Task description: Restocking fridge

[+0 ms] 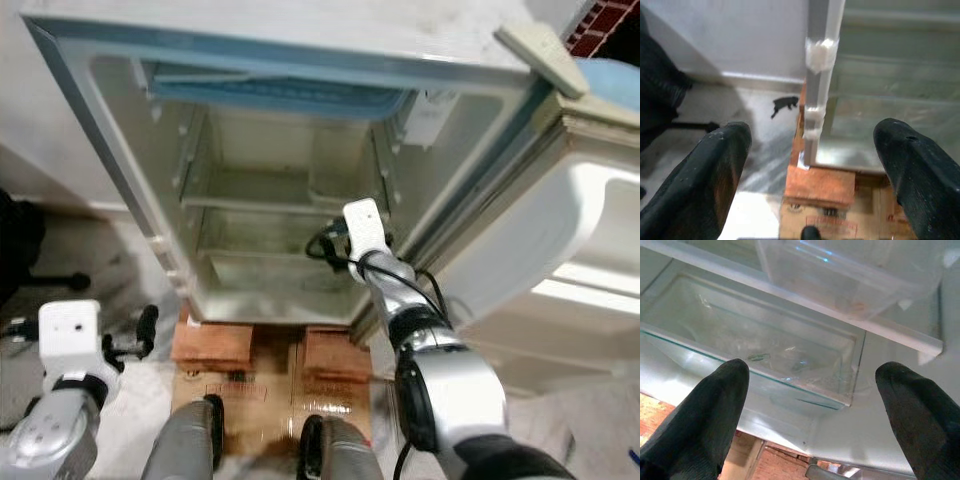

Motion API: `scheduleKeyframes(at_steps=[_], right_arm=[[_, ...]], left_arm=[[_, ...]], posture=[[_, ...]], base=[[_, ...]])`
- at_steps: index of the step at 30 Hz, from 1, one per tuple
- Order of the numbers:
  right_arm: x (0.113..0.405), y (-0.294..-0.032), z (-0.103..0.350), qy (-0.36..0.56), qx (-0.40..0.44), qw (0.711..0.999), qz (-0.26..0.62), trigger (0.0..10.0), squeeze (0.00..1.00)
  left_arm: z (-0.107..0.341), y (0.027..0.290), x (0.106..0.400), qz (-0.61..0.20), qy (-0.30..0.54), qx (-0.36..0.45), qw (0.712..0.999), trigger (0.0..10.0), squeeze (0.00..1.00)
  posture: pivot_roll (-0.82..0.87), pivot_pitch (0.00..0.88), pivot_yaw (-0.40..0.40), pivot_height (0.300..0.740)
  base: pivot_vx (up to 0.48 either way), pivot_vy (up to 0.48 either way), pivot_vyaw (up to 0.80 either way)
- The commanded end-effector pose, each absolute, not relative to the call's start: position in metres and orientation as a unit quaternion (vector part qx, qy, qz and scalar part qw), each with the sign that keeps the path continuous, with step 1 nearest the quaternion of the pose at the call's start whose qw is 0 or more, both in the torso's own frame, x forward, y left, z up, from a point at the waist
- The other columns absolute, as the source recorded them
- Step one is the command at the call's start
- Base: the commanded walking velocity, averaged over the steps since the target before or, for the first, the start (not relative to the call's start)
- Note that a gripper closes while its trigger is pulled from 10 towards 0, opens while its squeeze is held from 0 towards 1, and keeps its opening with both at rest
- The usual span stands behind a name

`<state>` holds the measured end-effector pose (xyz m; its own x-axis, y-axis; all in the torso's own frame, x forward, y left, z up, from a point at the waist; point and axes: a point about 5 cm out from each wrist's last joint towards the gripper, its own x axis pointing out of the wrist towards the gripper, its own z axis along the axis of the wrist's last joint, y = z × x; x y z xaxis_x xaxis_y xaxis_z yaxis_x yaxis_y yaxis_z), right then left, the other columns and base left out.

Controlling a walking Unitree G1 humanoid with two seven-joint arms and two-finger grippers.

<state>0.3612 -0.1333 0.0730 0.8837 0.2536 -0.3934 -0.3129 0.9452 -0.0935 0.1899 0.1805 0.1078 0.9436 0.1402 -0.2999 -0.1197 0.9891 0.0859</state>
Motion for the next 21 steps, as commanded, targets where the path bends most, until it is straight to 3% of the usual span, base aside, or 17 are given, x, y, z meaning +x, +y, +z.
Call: scheduleKeyframes(at_steps=[1,2,3,4,5,6,17,21], right_arm=[[0.36,-0.139,0.073,0.19,-0.074,0.968,0.147,10.0,0.67],[0.358,-0.14,0.071,0.19,-0.069,0.968,0.151,10.0,0.59],[0.357,-0.141,0.07,0.19,-0.066,0.967,0.155,10.0,0.59],[0.355,-0.143,0.069,0.188,-0.056,0.968,0.16,10.0,0.49],[0.353,-0.144,0.069,0.185,-0.051,0.967,0.166,10.0,0.22],[0.35,-0.145,0.068,0.18,-0.046,0.967,0.176,10.0,0.02],[0.28,-0.14,0.073,0.102,0.01,0.95,0.294,10.0,0.0],[0.257,-0.138,0.076,0.091,0.022,0.955,0.281,10.0,0.0]], left_arm=[[0.104,0.18,0.192,0.062,0.158,0.031,0.985,10.0,0.0],[0.104,0.179,0.194,0.058,0.156,0.03,0.986,10.0,0.0],[0.104,0.179,0.196,0.056,0.154,0.029,0.986,10.0,0.0],[0.103,0.179,0.201,0.054,0.152,0.024,0.987,10.0,0.0],[0.103,0.178,0.204,0.05,0.151,0.023,0.987,10.0,0.0],[0.102,0.177,0.206,0.047,0.148,0.023,0.988,10.0,0.0],[0.102,0.159,0.237,-0.029,0.113,0.023,0.993,10.0,0.0],[0.097,0.156,0.244,-0.037,0.108,0.026,0.993,10.0,0.0]], posture=[[0.23,0.074,-0.102,0.74],[0.22,0.062,-0.096,0.74],[0.22,0.058,-0.094,0.74],[0.2,0.045,-0.09,0.74],[0.19,0.033,-0.085,0.74],[0.18,0.024,-0.081,0.74],[0.07,0.0,-0.02,0.74],[0.05,0.0,-0.021,0.74]], base=[[0.0,0.0,0.0],[0.0,0.0,0.0],[0.0,0.0,0.0],[0.0,0.0,0.0],[0.0,0.0,0.0],[0.0,0.0,0.0],[0.0,0.0,0.0],[-0.062,0.0,0.0]])
